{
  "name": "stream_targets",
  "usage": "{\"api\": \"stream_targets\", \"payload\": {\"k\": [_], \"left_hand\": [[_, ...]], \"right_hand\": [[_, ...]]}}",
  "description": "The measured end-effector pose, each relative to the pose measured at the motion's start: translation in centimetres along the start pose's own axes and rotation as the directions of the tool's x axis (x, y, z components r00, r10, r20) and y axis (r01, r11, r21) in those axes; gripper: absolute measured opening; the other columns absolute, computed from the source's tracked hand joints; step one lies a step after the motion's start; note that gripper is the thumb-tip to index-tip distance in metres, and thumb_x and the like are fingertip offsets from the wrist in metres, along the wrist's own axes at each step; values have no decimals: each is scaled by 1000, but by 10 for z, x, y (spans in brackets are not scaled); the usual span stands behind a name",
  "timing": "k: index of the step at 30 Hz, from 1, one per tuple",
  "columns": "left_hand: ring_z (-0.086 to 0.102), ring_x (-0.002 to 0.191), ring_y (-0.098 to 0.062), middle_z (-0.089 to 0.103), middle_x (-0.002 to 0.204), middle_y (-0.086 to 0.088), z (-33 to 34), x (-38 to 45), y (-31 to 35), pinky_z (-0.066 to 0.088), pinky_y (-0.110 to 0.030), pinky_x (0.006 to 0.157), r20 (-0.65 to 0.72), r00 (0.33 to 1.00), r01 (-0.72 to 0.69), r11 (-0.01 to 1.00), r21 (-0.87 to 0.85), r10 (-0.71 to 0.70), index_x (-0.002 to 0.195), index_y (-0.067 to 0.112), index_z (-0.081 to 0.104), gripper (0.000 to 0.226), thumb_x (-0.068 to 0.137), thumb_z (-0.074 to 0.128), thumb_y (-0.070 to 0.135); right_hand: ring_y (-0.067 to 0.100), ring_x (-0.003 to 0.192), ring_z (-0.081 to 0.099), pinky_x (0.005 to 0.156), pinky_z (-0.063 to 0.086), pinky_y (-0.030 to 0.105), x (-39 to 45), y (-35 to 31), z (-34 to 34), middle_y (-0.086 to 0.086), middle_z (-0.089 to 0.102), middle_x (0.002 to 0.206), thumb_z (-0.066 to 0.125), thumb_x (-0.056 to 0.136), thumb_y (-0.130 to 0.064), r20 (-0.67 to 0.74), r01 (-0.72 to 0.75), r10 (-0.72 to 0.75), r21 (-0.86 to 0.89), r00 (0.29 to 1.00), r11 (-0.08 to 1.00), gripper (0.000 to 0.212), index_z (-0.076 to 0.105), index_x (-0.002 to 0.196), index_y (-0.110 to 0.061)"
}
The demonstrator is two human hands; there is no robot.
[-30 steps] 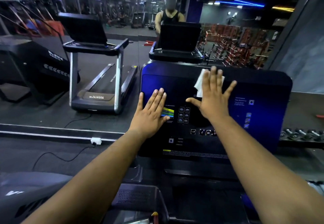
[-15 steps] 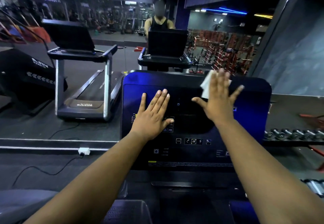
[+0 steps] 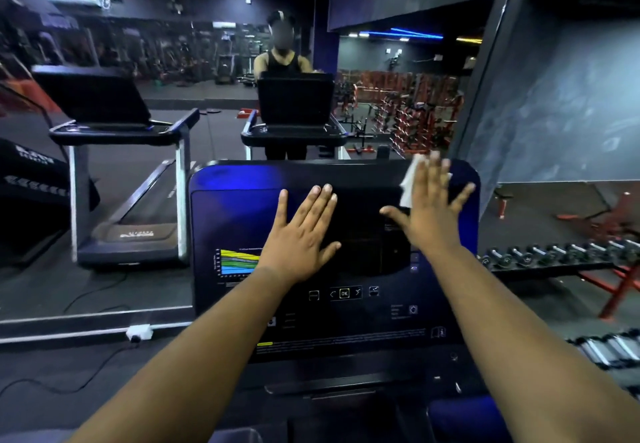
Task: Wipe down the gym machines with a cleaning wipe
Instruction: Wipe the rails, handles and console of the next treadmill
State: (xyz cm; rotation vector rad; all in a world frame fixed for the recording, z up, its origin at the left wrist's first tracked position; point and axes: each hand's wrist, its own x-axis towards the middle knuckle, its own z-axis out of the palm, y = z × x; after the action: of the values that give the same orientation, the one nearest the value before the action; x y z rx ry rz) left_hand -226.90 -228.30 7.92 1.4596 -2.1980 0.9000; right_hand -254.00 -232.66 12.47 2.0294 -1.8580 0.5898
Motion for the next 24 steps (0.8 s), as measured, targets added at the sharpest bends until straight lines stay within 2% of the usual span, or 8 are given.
{"api": "stream_targets", "payload": {"k": [2, 4, 7, 11, 15, 19, 22, 24], "left_hand": [[-7, 157, -19, -6, 171, -4, 1, 2, 4, -2, -66, 121, -3, 1000, 6, 1000, -3, -6, 163, 13, 5, 83, 101, 32, 62], [-4, 158, -20, -3, 171, -5, 3, 3, 6, -2, -68, 120, -24, 1000, 13, 1000, -4, -13, 163, 13, 9, 83, 100, 32, 61], [4, 158, -21, 4, 171, -7, 6, 3, 7, 2, -70, 120, -59, 998, 10, 1000, -1, -10, 162, 11, 15, 83, 99, 32, 61], [4, 158, -21, 5, 171, -7, 7, 3, 6, 1, -69, 120, -61, 998, 1, 1000, 4, 0, 163, 12, 14, 82, 99, 33, 61], [1, 158, -21, 1, 171, -7, 6, 3, 7, 2, -69, 120, -33, 999, 10, 1000, 17, -10, 163, 13, 10, 82, 100, 31, 60], [1, 158, -21, 1, 171, -6, 5, 3, 8, 3, -69, 120, -31, 999, 17, 1000, 17, -17, 163, 13, 10, 82, 99, 33, 60], [3, 158, -20, 3, 171, -6, 6, 3, 8, 4, -69, 120, -57, 998, 24, 1000, 8, -23, 163, 13, 12, 83, 99, 37, 60], [4, 158, -20, 4, 171, -5, 7, 2, 8, 4, -69, 120, -75, 997, 20, 1000, -1, -20, 163, 13, 13, 84, 99, 40, 60]], "right_hand": [[30, 150, -30, 109, -8, 81, -1, 6, -2, 9, -34, 163, 25, 80, -91, 37, -152, 150, 75, 988, 986, 118, 11, 160, -5], [34, 149, -32, 108, -14, 78, -7, -14, 2, 12, -34, 162, 25, 78, -94, 47, -103, 99, 75, 994, 992, 119, 33, 152, 0], [32, 150, -31, 112, -13, 75, -26, -52, 17, 12, -36, 161, 26, 72, -97, 64, 171, -171, 7, 983, 985, 130, -14, 159, -10], [26, 153, -23, 112, 5, 79, -28, -31, 24, 7, -23, 167, 20, 74, -96, 54, 389, -385, -138, 921, 911, 122, -18, 159, -17], [28, 151, -28, 112, -9, 77, -5, 31, 8, 7, -32, 164, 25, 80, -91, 24, 88, -87, -57, 996, 994, 118, -22, 158, -16], [34, 149, -31, 110, -10, 78, -8, 24, 3, 12, -33, 162, 22, 80, -90, 63, -167, 163, 73, 985, 983, 112, 43, 146, -2], [35, 150, -29, 111, -10, 77, -37, -29, 23, 12, -35, 161, 19, 71, -96, 84, 69, -73, 52, 994, 996, 129, -4, 161, -6], [31, 153, -22, 112, -4, 79, -61, -50, 43, 11, -28, 165, 18, 70, -98, 76, 269, -266, -28, 961, 963, 129, -14, 160, -11]]}}
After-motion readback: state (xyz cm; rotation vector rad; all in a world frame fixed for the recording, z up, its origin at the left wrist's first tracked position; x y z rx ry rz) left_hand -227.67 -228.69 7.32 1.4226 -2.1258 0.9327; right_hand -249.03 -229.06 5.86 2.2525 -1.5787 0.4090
